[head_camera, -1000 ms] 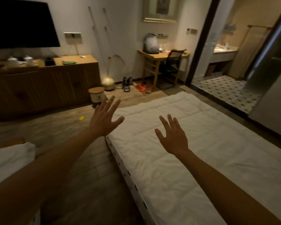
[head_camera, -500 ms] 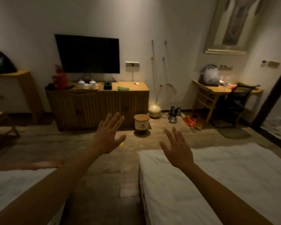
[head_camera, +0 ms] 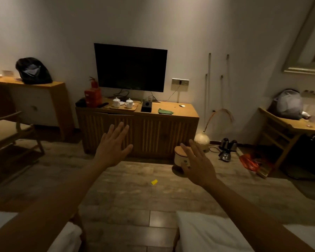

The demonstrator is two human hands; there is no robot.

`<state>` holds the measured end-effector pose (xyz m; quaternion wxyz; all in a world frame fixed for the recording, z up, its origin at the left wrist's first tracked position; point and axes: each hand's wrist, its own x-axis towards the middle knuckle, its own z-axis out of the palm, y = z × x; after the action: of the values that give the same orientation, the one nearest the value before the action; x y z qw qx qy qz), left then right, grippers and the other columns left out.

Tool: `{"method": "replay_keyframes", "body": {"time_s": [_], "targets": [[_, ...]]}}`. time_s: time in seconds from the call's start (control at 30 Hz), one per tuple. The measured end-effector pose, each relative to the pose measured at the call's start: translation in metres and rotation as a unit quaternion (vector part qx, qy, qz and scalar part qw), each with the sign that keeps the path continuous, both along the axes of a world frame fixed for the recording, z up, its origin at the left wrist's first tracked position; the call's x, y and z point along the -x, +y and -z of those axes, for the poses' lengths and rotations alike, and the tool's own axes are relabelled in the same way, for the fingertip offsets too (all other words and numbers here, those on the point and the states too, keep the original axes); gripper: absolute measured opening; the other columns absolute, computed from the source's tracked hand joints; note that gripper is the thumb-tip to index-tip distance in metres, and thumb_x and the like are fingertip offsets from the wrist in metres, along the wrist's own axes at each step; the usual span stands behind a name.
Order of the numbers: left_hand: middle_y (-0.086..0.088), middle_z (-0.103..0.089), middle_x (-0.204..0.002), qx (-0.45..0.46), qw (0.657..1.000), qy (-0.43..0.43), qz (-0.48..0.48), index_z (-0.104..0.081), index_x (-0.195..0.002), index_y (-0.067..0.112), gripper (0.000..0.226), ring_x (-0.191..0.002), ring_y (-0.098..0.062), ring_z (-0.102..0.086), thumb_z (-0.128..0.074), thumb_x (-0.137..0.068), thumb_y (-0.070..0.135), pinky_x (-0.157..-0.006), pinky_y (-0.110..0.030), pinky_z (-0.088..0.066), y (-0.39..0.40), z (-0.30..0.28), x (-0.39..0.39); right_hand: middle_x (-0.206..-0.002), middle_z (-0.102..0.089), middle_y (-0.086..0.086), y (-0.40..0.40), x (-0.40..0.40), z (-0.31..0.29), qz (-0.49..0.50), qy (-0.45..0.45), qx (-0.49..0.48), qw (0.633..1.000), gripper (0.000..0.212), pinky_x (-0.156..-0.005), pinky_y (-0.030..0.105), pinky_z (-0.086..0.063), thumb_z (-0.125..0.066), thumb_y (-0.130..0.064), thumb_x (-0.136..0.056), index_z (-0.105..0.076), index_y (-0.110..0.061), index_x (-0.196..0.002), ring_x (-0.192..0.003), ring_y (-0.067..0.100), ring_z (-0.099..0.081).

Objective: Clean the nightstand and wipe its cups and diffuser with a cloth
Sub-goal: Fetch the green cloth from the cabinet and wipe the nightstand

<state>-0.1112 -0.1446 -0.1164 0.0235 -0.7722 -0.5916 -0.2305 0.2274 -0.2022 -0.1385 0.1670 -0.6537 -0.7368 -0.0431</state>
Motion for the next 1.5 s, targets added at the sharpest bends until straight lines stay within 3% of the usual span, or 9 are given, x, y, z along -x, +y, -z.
{"method": "replay_keyframes", "body": {"time_s": [0.2, 0.5, 1.0, 1.27, 1.37, 1.5], "targets": [[0.006, 0.010, -0.165, -0.011, 1.000, -0.002, 0.013, 0.000, -0.157, 0.034, 0.078, -0.152, -0.023, 0.011, -0.041, -0.096, 0.058, -0.121, -0.052, -0.007, 0.146, -0.018, 0.025, -0.169, -0.003, -0.003, 0.159, 0.026, -0.010, -0.001, -0.044, -0.001, 0.999, 0.070, -0.115, 0.050, -0.033, -0.047, -0.048, -0.098, -0.010, -0.041, -0.157, -0.155, 0.026, -0.004], [0.005, 0.009, -0.166, 0.010, 0.998, 0.038, 0.054, 0.000, -0.157, 0.033, 0.079, -0.151, -0.024, 0.012, -0.044, -0.095, 0.057, -0.120, -0.051, -0.007, 0.331, -0.016, 0.008, -0.168, -0.006, -0.004, 0.326, 0.019, -0.016, 0.020, -0.050, 0.012, 0.998, 0.068, -0.115, 0.050, -0.032, -0.048, -0.046, -0.099, -0.015, -0.039, -0.158, -0.155, 0.025, -0.003], [0.002, 0.004, -0.166, 0.072, 0.996, 0.026, 0.041, -0.002, -0.157, 0.031, 0.076, -0.153, -0.027, 0.006, -0.042, -0.097, 0.055, -0.121, -0.053, -0.010, 0.680, 0.040, -0.082, -0.168, -0.008, -0.003, 0.687, -0.063, 0.024, 0.054, 0.035, 0.060, 0.996, 0.067, -0.115, 0.051, -0.035, -0.044, -0.052, -0.099, -0.014, -0.039, -0.158, -0.155, 0.024, -0.003], [0.007, 0.007, -0.165, 0.113, 0.988, 0.073, 0.074, 0.001, -0.156, 0.036, 0.076, -0.153, -0.024, 0.007, -0.039, -0.096, 0.060, -0.122, -0.049, -0.007, 0.853, 0.086, -0.108, -0.168, -0.007, -0.003, 0.859, -0.075, 0.063, 0.062, 0.029, 0.116, 0.991, 0.068, -0.112, 0.048, -0.038, -0.045, -0.051, -0.098, -0.013, -0.041, -0.157, -0.155, 0.023, -0.005], [0.007, 0.003, -0.166, 0.136, 0.975, 0.138, 0.106, 0.000, -0.157, 0.035, 0.077, -0.153, -0.023, 0.006, -0.040, -0.095, 0.059, -0.123, -0.049, -0.007, 0.926, 0.109, -0.121, -0.169, -0.005, -0.002, 0.927, -0.075, 0.082, 0.054, 0.018, 0.139, 0.989, 0.069, -0.112, 0.046, -0.039, -0.046, -0.047, -0.099, -0.010, -0.041, -0.158, -0.155, 0.023, -0.004], [0.005, -0.010, -0.166, 0.180, 0.969, 0.118, 0.121, -0.011, -0.158, 0.029, 0.074, -0.153, -0.023, -0.001, -0.048, -0.096, 0.048, -0.122, -0.048, -0.013, 1.016, 0.141, -0.141, -0.169, -0.006, -0.001, 1.022, -0.075, 0.110, 0.060, 0.019, 0.197, 0.978, 0.068, -0.115, 0.044, -0.036, -0.046, -0.039, -0.101, -0.011, -0.035, -0.159, -0.155, 0.023, -0.004]]}}
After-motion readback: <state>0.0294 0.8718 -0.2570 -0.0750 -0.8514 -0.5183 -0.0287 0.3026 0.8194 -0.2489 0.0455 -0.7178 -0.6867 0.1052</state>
